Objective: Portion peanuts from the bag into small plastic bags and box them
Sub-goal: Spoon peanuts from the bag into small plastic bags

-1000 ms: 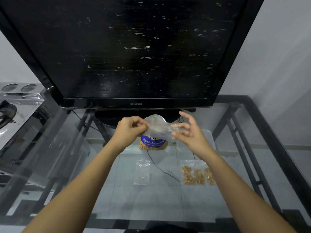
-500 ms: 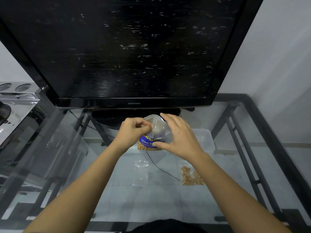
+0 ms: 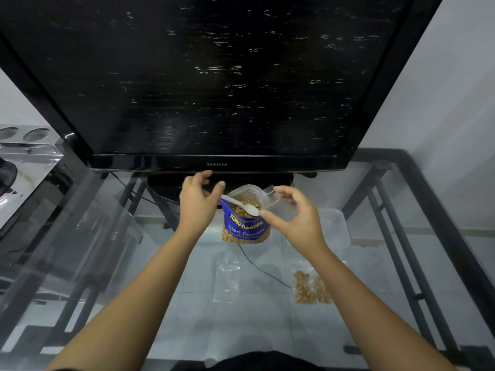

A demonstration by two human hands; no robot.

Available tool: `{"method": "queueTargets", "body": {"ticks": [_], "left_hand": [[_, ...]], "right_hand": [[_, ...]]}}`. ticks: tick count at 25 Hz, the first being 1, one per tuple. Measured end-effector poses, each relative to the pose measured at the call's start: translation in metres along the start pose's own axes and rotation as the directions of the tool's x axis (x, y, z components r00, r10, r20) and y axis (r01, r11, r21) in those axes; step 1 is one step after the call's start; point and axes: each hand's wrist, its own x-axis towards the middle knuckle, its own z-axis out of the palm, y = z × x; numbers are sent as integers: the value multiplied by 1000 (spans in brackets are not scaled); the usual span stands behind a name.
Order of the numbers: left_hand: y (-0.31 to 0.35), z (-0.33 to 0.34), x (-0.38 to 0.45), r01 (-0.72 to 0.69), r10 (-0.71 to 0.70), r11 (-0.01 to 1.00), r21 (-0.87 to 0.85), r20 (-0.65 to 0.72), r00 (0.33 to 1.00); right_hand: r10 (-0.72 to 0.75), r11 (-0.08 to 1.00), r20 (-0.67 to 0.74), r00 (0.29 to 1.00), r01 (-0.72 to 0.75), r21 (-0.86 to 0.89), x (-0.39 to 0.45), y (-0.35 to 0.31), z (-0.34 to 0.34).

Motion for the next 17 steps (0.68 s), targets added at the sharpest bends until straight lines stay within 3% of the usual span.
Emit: {"method": "queueTargets", "body": {"ticks": [2,4,8,10,11,13,15,17], "left_hand": [[-11,5,13,160,-162,986,46,28,986],[-17,15,18,217,-222,975,57,106,969],[-17,28,19,147,-142,988,-48,88,986],[-13,29,19,115,-95,986,-122,160,983],[-10,28,19,54,-29,991,-124,198,980],[-3,20,21,-218,224,975,-50,223,949],[-1,10,28,-490,468,871,33,248,848],[-3,4,35,-654,585,744,140,336,738]], "right_hand": [[123,986,-28,992,-119,119,3,10,2],[213,960,-38,976,-202,191,7,20,6],[261,951,41,964,-265,163,14,38,13],[277,946,79,958,-286,149,17,43,16],[284,944,91,955,-295,149,18,45,18],[287,942,96,953,-299,150,18,48,18],[284,941,99,954,-297,164,17,50,16],[277,942,107,955,-292,165,18,51,14]]}}
